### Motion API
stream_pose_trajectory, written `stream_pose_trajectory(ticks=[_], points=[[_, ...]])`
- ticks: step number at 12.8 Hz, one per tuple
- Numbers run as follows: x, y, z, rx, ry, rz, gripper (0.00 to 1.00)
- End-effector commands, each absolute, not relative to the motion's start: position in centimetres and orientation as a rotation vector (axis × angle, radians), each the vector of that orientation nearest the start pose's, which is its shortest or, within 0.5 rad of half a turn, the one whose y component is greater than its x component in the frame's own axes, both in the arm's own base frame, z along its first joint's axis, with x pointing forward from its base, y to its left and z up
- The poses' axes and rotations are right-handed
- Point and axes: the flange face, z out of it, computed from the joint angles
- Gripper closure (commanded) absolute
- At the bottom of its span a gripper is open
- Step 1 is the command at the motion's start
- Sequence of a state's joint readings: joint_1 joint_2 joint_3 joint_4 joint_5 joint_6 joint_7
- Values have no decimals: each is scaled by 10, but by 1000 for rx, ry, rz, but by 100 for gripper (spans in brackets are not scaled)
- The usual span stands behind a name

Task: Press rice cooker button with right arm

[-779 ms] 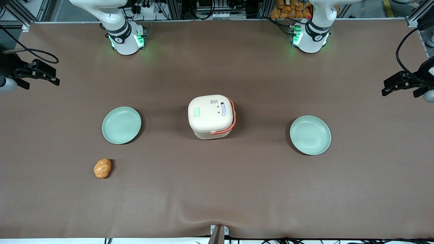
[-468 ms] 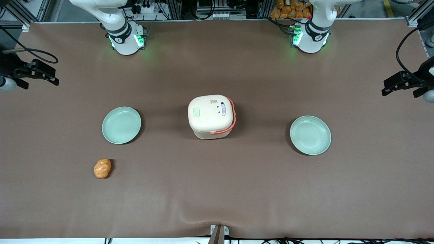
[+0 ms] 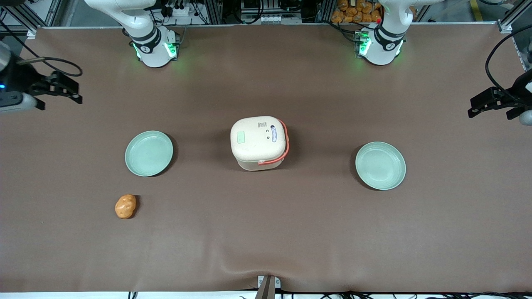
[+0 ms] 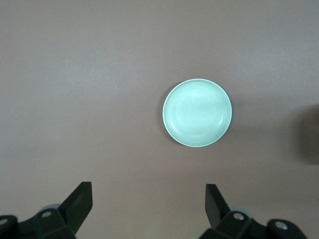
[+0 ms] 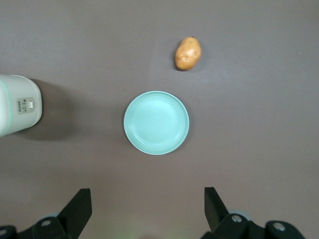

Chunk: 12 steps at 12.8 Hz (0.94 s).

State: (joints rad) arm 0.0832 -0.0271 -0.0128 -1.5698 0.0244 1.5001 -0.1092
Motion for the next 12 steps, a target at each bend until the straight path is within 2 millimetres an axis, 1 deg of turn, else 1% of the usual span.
stream_pose_trajectory(ticks=[1, 2, 4, 5, 6, 7, 8, 10, 11, 12], points=[[541, 94, 623, -3111, -252, 49, 0], [540, 127, 619, -3112, -270, 31, 0], [544, 179, 596, -3108, -299, 38, 1], [543, 212, 583, -3106, -327, 33, 9], [544, 243, 561, -3109, -340, 57, 14], [542, 277, 537, -3098, -368, 82, 25], [539, 315, 517, -3095, -360, 49, 37], [543, 357, 474, -3095, -266, 10, 70], [543, 372, 457, -3090, -259, -9, 85], [540, 387, 445, -3088, -253, -19, 94]])
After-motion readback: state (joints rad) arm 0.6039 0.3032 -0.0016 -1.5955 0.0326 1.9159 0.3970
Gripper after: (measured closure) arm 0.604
